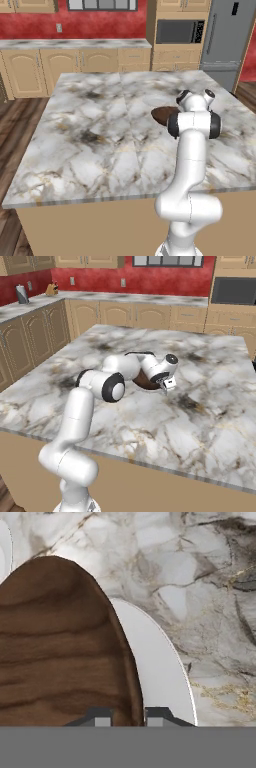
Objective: Move the bowls from the cabinet to the plates on the dining table.
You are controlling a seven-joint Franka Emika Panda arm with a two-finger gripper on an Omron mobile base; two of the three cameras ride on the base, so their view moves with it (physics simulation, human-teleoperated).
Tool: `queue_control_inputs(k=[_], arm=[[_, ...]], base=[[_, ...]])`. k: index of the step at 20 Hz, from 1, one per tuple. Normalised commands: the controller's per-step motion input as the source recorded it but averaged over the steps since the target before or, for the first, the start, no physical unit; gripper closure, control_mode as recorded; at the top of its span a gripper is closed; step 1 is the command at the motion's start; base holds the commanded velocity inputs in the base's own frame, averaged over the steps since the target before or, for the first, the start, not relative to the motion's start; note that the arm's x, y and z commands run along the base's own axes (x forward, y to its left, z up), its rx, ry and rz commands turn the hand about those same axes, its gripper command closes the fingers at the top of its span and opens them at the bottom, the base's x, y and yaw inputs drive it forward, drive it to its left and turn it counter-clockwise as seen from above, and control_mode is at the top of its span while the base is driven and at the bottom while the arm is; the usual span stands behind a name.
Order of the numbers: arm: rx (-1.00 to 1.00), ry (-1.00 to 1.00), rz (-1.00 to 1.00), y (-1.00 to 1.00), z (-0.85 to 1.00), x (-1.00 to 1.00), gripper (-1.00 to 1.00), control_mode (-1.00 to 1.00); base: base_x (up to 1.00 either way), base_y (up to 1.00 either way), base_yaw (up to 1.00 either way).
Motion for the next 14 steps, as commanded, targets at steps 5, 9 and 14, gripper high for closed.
queue_control_inputs(k=[5, 9, 14], arm=[[0.00, -0.01, 0.00, 0.00, 0.01, 0.00, -1.00, -1.00], [0.00, 0.00, 0.00, 0.00, 0.35, -0.29, -1.00, -1.00], [0.00, 0.00, 0.00, -0.07, 0.64, -0.58, -1.00, -1.00]], base=[[0.00, 0.00, 0.00], [0.00, 0.00, 0.00], [0.00, 0.00, 0.00]])
